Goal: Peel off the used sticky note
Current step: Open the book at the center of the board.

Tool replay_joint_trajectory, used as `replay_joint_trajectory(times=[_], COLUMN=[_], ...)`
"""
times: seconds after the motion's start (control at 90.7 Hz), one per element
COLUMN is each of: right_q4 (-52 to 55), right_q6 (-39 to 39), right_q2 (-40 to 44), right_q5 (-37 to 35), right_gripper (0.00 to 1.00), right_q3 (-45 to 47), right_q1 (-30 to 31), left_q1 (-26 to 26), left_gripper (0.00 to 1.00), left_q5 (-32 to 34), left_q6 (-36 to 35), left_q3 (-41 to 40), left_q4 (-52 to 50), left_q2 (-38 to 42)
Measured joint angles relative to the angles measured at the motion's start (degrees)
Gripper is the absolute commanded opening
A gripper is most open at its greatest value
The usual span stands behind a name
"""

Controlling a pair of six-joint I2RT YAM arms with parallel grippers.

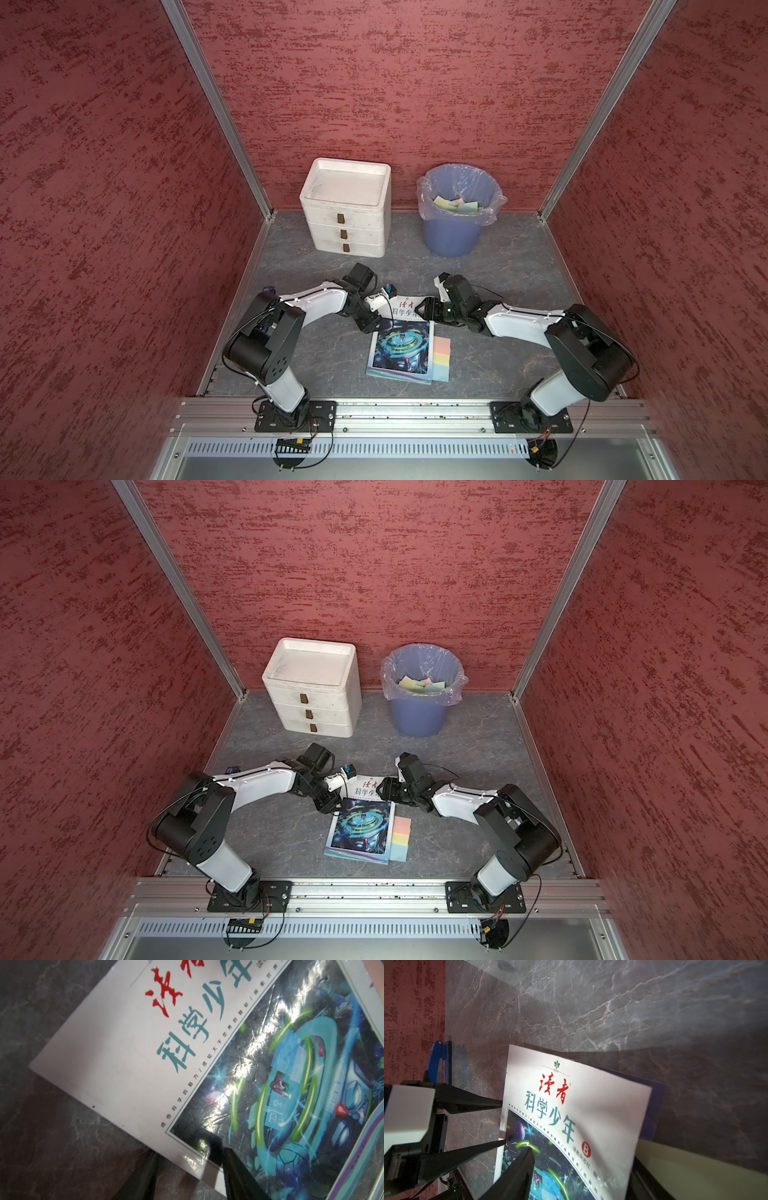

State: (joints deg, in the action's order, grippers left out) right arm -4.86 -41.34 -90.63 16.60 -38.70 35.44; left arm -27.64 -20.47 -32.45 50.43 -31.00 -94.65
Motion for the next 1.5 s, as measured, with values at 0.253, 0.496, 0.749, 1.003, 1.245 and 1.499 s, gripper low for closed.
replay_joint_trajectory(times=[0.253, 0.496, 0.749, 1.003, 1.245, 1.499], right_q4=[0.35, 0.42, 0.48, 1.68, 4.85, 9.57], right_q6=[0.00, -0.11, -0.92, -2.71, -2.78, -2.34], right_q2=[2.38, 4.17, 4.92, 5.57, 4.11, -3.48], right_q5=[1.01, 1.49, 1.29, 0.20, -2.84, -7.56], right_gripper=[0.65, 0.67, 0.66, 0.26, 0.27, 0.38], right_q3=[0.42, 0.42, 0.09, -3.43, -10.05, -18.69], right_q1=[0.85, 4.68, 7.89, 10.82, 13.81, 17.77], left_q1=[-0.09, 1.33, 10.27, 18.29, 22.80, 25.92], left_gripper=[0.53, 0.53, 0.54, 0.54, 0.55, 0.56], left_q5=[0.20, -1.25, -9.07, -16.00, -20.37, -23.26], left_q6=[0.00, -0.66, -2.36, -4.90, -7.08, -8.07], left_q3=[-0.31, -0.70, -0.70, -0.44, -0.07, 0.31], left_q4=[0.39, -0.35, -4.46, -8.81, -12.44, -14.36], left_q2=[0.17, 0.87, 7.63, 14.23, 17.73, 18.75])
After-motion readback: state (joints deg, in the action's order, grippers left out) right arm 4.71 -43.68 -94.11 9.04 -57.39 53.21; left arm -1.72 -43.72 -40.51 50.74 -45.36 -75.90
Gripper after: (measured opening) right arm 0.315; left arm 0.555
